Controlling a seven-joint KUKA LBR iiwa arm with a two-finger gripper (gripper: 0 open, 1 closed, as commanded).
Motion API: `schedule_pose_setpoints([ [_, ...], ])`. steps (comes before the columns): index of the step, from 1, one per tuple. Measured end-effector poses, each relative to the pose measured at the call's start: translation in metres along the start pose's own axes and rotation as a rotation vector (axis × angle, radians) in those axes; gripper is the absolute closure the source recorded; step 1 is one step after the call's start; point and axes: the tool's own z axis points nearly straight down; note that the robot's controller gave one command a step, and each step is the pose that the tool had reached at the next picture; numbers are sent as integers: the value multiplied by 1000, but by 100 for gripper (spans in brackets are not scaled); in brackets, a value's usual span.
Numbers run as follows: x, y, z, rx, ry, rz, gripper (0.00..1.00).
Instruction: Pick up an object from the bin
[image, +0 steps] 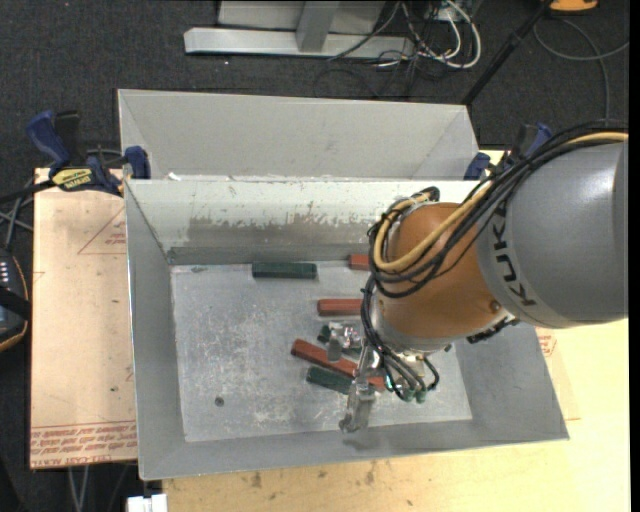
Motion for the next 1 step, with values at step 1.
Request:
schedule_pose_setpoints([
  [1,-1,0,-2,0,-4,1,0],
])
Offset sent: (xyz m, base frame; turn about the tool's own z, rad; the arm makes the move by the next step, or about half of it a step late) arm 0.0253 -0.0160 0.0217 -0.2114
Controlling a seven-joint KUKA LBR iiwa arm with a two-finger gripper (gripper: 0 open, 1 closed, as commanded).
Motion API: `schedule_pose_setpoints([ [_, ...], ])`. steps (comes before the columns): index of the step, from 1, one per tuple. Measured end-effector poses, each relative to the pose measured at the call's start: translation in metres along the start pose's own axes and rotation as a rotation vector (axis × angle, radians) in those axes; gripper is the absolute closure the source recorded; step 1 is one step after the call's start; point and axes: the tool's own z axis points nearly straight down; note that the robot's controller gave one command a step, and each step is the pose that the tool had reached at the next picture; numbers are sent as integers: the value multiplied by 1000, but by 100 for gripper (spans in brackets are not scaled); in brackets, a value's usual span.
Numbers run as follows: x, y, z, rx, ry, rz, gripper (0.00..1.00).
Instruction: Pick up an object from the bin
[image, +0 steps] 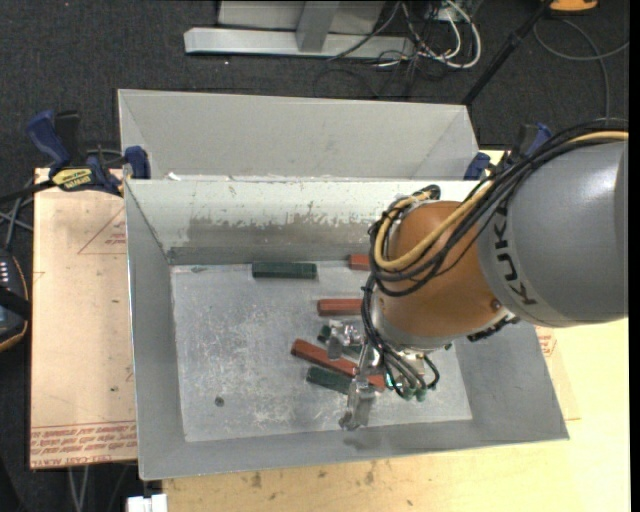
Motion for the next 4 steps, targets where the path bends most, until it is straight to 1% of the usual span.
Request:
schedule_pose_setpoints([
  [1,-13,-7,-10,0,-1,-116,0],
  [2,-3,-14,76,-1,-4,-260,100],
  [3,-3,-14,76,-1,-3,-260,100],
  [4,-14,3,-37,0,-4,-243,100],
])
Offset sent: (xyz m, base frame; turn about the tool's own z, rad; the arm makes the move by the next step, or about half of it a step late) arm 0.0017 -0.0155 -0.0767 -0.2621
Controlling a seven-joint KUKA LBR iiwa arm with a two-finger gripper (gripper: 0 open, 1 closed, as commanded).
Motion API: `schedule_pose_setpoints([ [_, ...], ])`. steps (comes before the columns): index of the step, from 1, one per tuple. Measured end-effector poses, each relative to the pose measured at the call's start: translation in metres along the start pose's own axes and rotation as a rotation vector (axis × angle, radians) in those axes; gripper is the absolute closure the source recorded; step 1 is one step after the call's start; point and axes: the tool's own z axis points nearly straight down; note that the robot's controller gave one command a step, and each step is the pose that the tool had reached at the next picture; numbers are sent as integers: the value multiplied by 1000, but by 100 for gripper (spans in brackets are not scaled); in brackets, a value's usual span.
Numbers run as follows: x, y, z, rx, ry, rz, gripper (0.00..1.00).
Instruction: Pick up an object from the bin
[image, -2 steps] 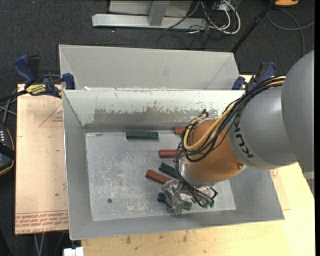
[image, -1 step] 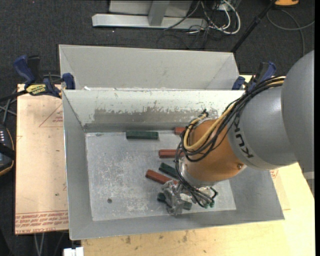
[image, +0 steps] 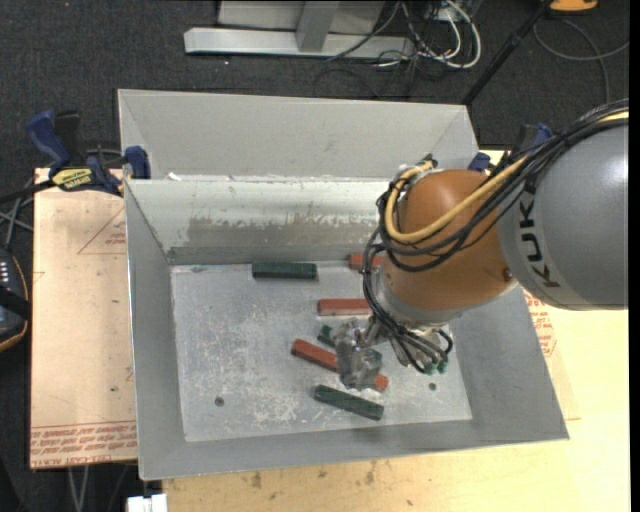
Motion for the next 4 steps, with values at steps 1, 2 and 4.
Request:
schedule_pose_setpoints([
  [1,0,0,0,0,0,0,100],
  [2,-8,-29,-45,-2,6,-7,100],
  [4,5,-68,-29,0,8,-19,0],
])
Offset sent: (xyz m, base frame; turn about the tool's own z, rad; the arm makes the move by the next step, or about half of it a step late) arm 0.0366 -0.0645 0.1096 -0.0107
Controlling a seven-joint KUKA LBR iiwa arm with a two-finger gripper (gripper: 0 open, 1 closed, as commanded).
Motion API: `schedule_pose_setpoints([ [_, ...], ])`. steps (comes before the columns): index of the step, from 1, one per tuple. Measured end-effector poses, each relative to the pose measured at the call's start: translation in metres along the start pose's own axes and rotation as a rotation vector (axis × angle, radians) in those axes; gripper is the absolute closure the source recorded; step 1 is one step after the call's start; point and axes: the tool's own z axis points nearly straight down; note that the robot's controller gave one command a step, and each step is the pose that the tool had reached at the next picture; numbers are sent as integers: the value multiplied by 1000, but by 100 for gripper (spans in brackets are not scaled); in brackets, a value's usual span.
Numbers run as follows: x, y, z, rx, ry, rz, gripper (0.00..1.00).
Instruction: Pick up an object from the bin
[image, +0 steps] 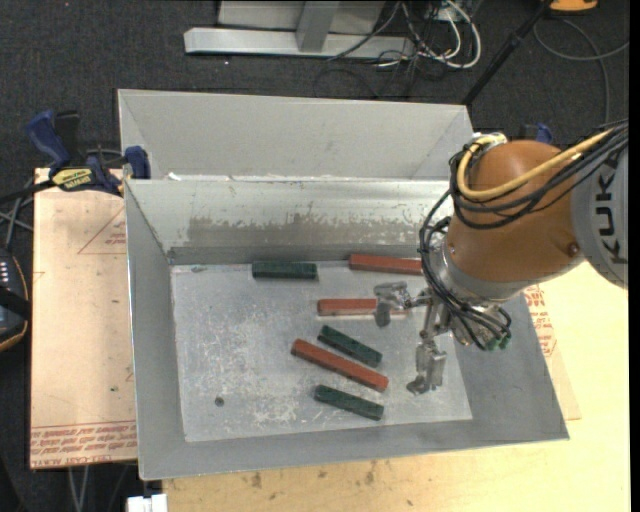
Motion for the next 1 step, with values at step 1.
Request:
schedule_pose_setpoints([
  [1,-2,2,-4,0,-7,-2,0],
])
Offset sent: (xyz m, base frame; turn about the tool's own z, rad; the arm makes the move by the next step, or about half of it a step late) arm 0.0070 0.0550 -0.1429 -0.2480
